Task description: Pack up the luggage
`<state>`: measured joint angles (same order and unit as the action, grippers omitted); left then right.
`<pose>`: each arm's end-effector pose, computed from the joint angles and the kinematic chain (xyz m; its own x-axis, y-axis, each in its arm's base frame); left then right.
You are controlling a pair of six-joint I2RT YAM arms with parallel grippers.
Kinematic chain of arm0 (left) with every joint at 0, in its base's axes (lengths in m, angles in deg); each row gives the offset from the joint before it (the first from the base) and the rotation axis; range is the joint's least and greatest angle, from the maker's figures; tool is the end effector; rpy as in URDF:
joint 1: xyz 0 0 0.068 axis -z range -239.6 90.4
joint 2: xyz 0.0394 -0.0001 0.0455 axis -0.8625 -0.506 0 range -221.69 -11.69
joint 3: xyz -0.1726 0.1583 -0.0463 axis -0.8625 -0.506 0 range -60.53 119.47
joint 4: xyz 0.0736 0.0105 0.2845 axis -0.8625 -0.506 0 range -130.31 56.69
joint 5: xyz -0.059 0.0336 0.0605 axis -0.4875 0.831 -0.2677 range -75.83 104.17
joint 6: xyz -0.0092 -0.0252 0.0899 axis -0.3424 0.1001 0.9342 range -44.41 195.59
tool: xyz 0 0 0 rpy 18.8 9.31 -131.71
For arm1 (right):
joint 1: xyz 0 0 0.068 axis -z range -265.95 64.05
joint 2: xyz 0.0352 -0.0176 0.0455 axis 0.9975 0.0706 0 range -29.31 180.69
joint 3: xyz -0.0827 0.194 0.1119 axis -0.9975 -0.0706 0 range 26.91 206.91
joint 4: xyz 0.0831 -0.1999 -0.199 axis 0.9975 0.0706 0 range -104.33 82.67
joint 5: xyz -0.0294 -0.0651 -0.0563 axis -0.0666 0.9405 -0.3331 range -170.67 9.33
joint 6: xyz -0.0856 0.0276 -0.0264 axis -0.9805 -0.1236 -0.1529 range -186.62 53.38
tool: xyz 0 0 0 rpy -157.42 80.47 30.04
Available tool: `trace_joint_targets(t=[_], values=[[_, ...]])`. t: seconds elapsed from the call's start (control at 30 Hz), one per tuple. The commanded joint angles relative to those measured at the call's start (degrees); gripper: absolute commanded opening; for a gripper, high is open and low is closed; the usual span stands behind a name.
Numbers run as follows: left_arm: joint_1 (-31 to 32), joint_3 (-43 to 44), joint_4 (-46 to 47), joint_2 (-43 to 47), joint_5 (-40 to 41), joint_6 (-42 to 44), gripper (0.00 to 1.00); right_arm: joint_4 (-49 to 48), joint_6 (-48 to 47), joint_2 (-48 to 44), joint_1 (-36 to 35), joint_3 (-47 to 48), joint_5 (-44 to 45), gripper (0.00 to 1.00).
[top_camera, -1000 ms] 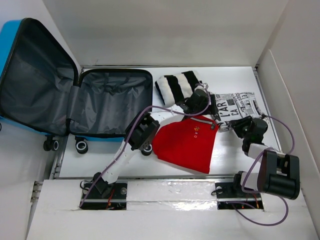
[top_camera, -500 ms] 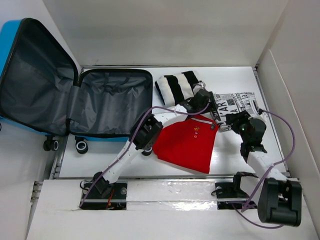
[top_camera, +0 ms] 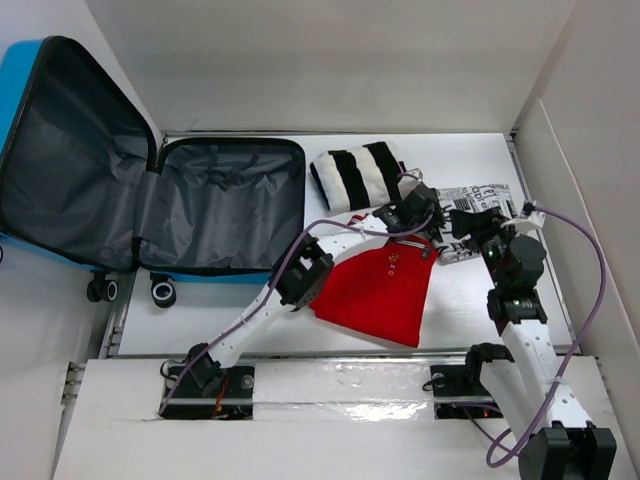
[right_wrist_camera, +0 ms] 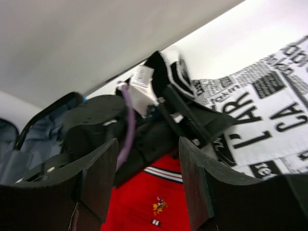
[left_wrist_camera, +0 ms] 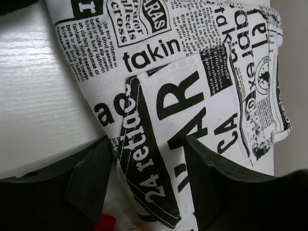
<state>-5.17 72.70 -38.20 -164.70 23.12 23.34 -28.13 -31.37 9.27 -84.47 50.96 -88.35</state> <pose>0.3891 -0.5213 0.1133 -0.7189 -0.3375 -0.6076 0.2495 0.6906 -0.6788 0.2850 0.0039 0.2420 -0.0726 0.5739 -0.8157 -0.0808 0.8118 0.5784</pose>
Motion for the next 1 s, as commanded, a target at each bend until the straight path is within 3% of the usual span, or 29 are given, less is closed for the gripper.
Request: trace_joint_targets(t=[0.0,0.27,0.4,0.6,0.97], values=[[1.2,1.7,0.2,-1.7,1.2,-2.4,0.56,-0.2,-1.8,-0.1,-0.6,3.8,-3.9,0.59],[1.2,-3.3,15.8,-1.6,-1.9,-1.3,0.33,-1.0,-3.5,-0.9,-0.6,5.7,-7.3,0.58],[-0.9,-6.0,19.6,-0.8,-4.1,1.1,0.12,-1.0,-6.1,-1.3,-0.6,5.5,-7.6,0.58],[-1.5,-8.7,24.5,4.2,-8.6,6.4,0.0,-3.7,-6.8,2.2,1.1,4.4,-8.9,0.58],[-3.9,-7.2,21.3,19.5,-18.2,20.2,0.0,-4.6,-5.3,2.5,7.0,2.5,-10.8,0.58]])
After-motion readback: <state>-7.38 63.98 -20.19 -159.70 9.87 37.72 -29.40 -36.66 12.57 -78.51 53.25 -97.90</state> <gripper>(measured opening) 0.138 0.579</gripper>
